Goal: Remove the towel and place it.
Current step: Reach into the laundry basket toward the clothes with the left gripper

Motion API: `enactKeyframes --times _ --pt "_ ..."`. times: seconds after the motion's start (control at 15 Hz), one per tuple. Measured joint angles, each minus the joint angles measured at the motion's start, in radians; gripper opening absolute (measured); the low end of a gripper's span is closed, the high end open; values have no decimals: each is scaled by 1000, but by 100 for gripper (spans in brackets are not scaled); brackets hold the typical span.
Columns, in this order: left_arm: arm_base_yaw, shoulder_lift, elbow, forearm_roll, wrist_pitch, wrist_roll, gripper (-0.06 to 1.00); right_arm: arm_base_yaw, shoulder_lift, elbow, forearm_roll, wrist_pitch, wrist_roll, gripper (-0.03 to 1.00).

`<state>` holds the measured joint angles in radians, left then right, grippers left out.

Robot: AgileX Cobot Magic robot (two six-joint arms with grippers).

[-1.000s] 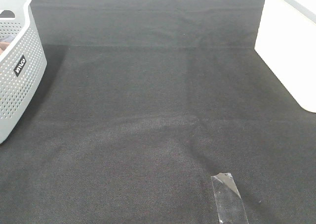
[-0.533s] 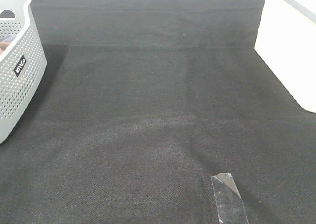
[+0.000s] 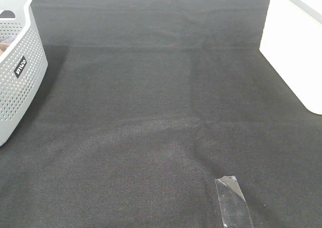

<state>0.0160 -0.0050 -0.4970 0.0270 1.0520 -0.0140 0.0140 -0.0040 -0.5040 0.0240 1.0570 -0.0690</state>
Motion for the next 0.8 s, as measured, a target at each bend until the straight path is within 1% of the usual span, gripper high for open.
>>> enactKeyframes --times 0.8 --pt "0 0 0 0 0 0 99 0 0 0 0 0 0 61"
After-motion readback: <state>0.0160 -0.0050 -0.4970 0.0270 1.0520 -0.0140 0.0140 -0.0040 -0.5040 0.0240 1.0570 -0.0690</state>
